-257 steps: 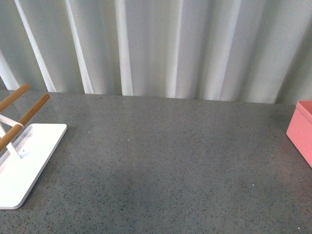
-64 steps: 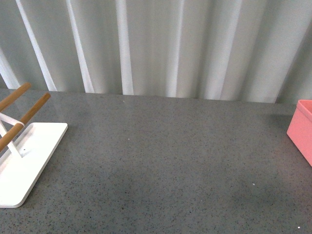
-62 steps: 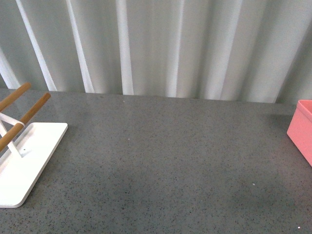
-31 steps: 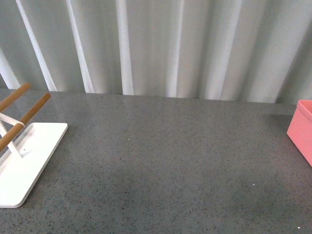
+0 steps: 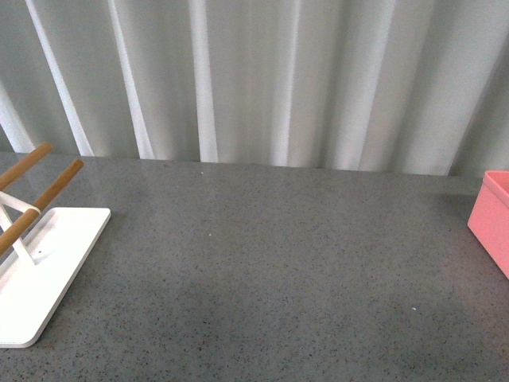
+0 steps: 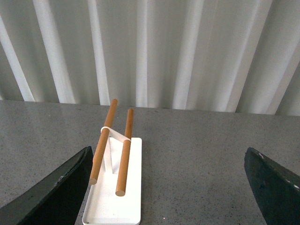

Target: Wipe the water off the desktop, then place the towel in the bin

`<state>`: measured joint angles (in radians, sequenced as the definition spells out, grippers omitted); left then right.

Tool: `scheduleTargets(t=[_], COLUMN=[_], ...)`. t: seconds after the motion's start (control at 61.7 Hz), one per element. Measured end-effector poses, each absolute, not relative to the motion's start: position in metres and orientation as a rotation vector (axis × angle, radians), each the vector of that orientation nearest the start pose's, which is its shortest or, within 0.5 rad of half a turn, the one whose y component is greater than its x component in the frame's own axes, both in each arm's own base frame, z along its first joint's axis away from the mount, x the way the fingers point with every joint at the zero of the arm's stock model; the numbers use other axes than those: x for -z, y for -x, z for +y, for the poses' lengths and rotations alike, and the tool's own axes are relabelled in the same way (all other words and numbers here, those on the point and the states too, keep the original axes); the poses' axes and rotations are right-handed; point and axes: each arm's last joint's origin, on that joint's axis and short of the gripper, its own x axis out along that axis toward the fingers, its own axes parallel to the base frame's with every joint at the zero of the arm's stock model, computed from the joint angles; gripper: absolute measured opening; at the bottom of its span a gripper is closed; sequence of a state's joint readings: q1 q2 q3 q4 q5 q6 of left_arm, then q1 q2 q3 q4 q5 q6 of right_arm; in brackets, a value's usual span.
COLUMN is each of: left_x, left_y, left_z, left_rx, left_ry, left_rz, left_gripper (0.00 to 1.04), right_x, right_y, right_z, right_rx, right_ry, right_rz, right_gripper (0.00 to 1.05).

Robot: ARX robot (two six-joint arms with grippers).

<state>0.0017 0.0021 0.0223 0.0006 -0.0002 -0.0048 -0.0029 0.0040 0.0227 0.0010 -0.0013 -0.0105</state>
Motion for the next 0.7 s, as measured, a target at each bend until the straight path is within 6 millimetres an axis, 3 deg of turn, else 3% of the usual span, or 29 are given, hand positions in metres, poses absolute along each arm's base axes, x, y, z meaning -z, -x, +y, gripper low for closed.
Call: scheduleTargets(t=[0.308,0.697], left_x=[-0.171,-0.171], left_y=[-0.0964,-0.0964], left_z=[0.0002,0.0002], left_rx=[-0.002,-0.002], left_ry=[0.005,0.005], left_rz=[-0.021,-0.021], left_gripper=[0.98,0.98], right_x=[-0.171,-0.171], right_y=[-0.0965,-0.0965], right_z=[-0.0002,-0.0002], right_rx=[0.002,0.002], right_ry=[0.01,0.009], right_rz=[-0.019,-0.019], right_gripper=[0.99,0.98])
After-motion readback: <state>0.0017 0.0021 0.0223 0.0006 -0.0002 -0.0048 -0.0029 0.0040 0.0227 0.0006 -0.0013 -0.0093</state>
